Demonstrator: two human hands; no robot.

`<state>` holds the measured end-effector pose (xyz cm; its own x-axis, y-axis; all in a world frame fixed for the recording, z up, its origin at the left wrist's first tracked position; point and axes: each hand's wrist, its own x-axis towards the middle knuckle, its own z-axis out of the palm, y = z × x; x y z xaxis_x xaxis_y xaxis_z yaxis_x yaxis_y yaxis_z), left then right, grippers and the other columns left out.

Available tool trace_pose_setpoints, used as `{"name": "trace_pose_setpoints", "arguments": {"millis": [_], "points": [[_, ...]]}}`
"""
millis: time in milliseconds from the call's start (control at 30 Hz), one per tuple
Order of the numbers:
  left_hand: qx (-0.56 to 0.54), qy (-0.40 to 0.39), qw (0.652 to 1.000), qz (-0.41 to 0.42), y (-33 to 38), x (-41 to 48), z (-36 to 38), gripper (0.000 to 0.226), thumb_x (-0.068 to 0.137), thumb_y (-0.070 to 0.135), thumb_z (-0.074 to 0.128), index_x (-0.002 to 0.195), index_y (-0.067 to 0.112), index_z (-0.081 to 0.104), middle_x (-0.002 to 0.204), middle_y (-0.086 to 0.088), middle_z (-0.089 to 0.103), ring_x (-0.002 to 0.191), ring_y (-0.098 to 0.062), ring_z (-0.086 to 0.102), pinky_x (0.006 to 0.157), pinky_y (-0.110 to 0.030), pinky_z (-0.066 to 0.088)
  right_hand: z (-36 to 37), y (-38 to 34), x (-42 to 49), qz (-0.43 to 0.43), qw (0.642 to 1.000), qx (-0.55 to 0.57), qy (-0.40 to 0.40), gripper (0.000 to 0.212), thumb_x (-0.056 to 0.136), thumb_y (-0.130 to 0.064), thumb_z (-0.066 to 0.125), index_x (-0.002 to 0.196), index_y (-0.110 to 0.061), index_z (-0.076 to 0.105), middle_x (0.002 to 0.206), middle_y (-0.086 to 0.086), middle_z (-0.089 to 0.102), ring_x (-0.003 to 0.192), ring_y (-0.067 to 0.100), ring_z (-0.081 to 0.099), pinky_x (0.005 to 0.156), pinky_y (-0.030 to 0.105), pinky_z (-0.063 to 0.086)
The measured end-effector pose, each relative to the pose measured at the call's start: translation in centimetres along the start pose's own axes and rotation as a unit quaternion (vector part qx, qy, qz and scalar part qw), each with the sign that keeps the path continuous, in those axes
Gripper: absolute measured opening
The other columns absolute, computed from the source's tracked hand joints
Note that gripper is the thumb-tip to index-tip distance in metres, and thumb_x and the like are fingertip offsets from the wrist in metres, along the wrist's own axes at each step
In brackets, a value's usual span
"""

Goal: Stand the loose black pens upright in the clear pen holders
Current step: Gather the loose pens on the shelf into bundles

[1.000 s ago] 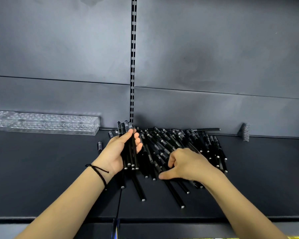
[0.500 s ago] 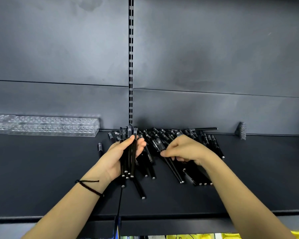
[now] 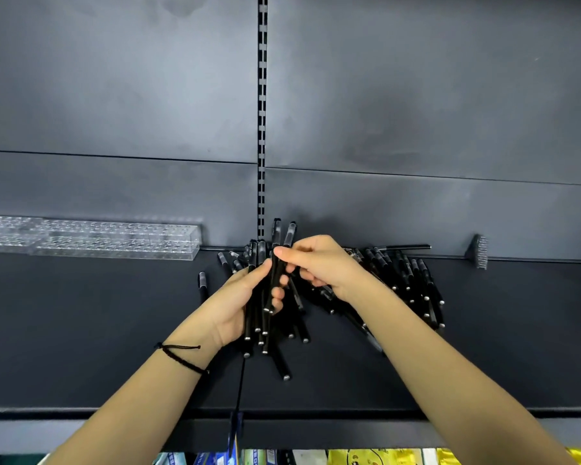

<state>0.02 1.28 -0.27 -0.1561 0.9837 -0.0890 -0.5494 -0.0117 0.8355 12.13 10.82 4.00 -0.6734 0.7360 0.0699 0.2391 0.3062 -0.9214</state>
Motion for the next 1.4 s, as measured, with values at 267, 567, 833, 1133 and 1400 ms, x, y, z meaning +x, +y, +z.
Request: {"name": "trace_pose_setpoints", "arguments": {"millis": [267,567,833,1133,1400], "points": [[-0.143,0.086,0.982,0.083,1.1,1.0,-2.1,0.036,0.078,0.048,0.06,0.085,0.016,0.047,0.056,0.006,0.04,0.037,-0.003,0.032,0.035,-0.014,0.031,-0.3,2.8,-2.2,0.035,0.962,-0.271,-0.011,0.056,0.08,-0.06,0.065,0.077,-0.005,0.069,0.068,0.002,0.069,0.052,0.01,0.056,0.059,0.029,0.051],[-0.104,0.133,0.981,0.092,1.0,0.9,-2.4,0.026,0.09,0.011,0.063,0.068,0.005,0.074,0.076,-0.004,0.065,0.054,-0.01,0.06,0.05,-0.021,0.052,1.0,3.0,-2.9,0.057,0.939,-0.34,0.007,0.057,0.073,-0.05,0.077,0.119,-0.026,0.053,0.094,-0.008,0.064,0.088,0.011,0.063,0.08,0.037,0.055],[-0.111,0.128,0.982,0.079,1.0,0.6,-2.6,0.018,0.091,0.002,0.059,0.081,0.001,0.074,0.076,-0.005,0.066,0.058,-0.012,0.062,0.053,-0.023,0.054,-0.1,2.9,-2.6,0.074,0.953,-0.292,-0.009,0.042,0.079,-0.02,0.078,0.117,-0.015,0.06,0.106,0.0,0.06,0.093,0.016,0.063,0.079,0.027,0.053],[-0.128,0.121,0.983,0.05,0.9,0.8,-2.6,0.011,0.092,0.018,0.061,0.085,0.01,0.063,0.07,0.0,0.06,0.05,-0.008,0.056,0.043,-0.019,0.046,-0.6,3.4,-2.9,0.063,0.994,-0.055,0.066,0.028,0.08,-0.017,0.077,0.105,-0.019,0.065,0.097,-0.002,0.066,0.081,0.007,0.062,0.059,0.013,0.047],[-0.045,0.09,0.994,0.045,0.8,0.1,-1.9,0.029,0.094,0.023,0.059,0.108,0.0,0.067,0.112,-0.017,0.071,0.101,-0.029,0.07,0.079,-0.039,0.06,2.2,1.6,-2.9,0.023,0.999,0.044,0.011,0.032,0.081,-0.012,0.076,0.112,-0.013,0.065,0.085,-0.003,0.067,0.071,0.001,0.062,0.051,0.01,0.047]]}}
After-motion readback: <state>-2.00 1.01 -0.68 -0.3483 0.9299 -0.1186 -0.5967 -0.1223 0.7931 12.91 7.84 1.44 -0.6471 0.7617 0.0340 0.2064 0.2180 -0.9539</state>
